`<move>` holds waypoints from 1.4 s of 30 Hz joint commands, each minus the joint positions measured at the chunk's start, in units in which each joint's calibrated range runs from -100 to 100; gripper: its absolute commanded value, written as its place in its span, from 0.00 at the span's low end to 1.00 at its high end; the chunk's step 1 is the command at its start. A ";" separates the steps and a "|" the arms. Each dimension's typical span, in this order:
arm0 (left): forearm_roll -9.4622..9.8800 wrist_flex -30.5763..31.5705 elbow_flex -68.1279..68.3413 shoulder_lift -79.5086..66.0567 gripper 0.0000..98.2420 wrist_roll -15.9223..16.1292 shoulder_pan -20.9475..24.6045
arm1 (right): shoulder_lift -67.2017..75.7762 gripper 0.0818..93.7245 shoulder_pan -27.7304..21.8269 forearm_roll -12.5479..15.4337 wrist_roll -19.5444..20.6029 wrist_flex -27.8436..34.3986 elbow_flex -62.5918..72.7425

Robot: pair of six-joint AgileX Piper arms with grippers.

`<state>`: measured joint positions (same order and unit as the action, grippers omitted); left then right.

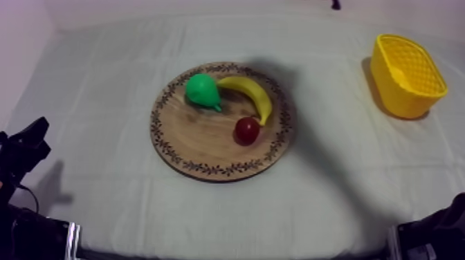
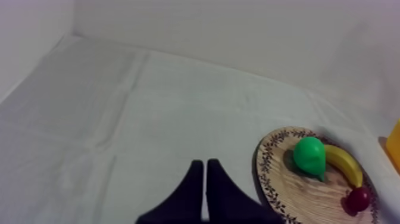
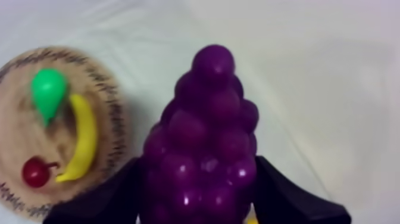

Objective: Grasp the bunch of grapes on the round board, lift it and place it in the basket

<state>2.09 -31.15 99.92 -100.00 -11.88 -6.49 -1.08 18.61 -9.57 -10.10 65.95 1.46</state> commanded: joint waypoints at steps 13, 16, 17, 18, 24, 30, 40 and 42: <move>0.04 0.03 -0.04 0.00 0.00 -0.01 0.01 | 3.18 0.41 -15.89 -3.83 8.69 -11.23 -6.92; 0.04 0.03 -0.04 0.00 0.00 -0.01 0.01 | 2.66 0.41 -18.49 -4.33 10.15 -12.92 -8.19; 0.04 0.03 -0.04 0.00 0.00 -0.01 0.01 | 2.33 0.41 -19.28 -4.46 10.54 -13.27 -8.52; 0.04 0.03 -0.04 0.00 0.00 -0.01 0.01 | 1.96 0.41 -20.05 -4.52 10.77 -13.54 -8.85; 0.04 0.03 -0.04 0.00 0.00 -0.01 0.01 | -0.94 0.41 -23.78 -4.11 10.31 -14.26 -11.75; 0.04 0.03 -0.04 0.00 0.00 -0.01 0.01 | -4.52 0.41 -26.65 -2.66 8.04 -13.71 -13.56; 0.04 0.03 -0.04 0.00 0.00 -0.01 0.01 | -11.24 0.48 -28.35 1.82 0.79 -10.47 -15.43; 0.04 0.03 -0.04 0.00 0.00 -0.01 0.01 | -12.47 0.54 -28.38 2.43 -0.06 -10.43 -15.74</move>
<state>2.09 -31.15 99.92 -100.00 -11.88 -6.49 -13.02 -9.74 -7.30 -9.12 55.42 -14.26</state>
